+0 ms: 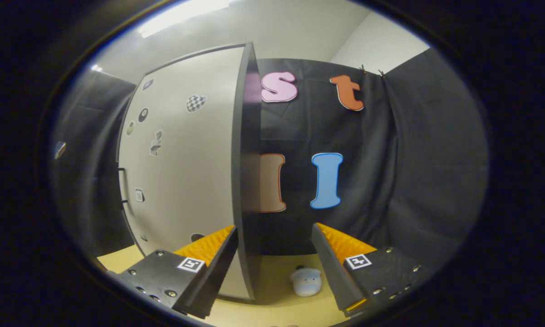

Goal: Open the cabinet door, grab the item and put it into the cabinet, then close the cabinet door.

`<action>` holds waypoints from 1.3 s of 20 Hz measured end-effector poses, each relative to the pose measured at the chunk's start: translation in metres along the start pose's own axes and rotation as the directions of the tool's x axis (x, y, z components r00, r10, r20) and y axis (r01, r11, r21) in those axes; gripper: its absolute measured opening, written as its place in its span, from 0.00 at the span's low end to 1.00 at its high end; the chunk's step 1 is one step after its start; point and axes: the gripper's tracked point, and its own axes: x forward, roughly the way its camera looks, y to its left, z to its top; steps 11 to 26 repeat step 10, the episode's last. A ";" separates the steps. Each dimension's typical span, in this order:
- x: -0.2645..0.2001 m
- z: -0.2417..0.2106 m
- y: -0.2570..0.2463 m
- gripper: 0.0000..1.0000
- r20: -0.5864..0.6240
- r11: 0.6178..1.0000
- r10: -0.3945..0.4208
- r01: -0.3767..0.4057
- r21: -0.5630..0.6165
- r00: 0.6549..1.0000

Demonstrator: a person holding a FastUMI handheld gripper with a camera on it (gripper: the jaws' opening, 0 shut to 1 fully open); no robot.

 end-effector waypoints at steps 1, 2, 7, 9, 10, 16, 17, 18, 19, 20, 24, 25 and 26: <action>0.000 -0.001 -0.006 0.97 0.003 1.000 -0.008 0.008 0.002 1.000; 0.001 -0.003 -0.011 0.97 0.006 1.000 -0.012 0.012 0.003 1.000; 0.005 -0.013 -0.035 0.97 0.005 0.999 -0.041 0.041 0.018 0.999; 0.007 -0.019 -0.041 0.97 0.023 0.999 -0.045 0.045 0.029 0.999; 0.008 -0.023 -0.045 0.97 0.027 0.998 -0.051 0.050 0.033 0.998; 0.008 -0.023 -0.045 0.97 0.027 0.998 -0.051 0.050 0.033 0.998; 0.008 -0.023 -0.045 0.97 0.027 0.998 -0.051 0.050 0.033 0.998; 0.008 -0.023 -0.045 0.97 0.027 0.998 -0.051 0.050 0.033 0.998; 0.008 -0.023 -0.045 0.97 0.027 0.998 -0.051 0.050 0.033 0.998; 0.008 -0.023 -0.045 0.97 0.027 0.998 -0.051 0.050 0.033 0.998; 0.008 -0.023 -0.045 0.97 0.027 0.998 -0.051 0.050 0.033 0.998; 0.008 -0.023 -0.045 0.97 0.027 0.998 -0.051 0.050 0.033 0.998; 0.008 -0.023 -0.045 0.97 0.027 0.998 -0.051 0.050 0.033 0.998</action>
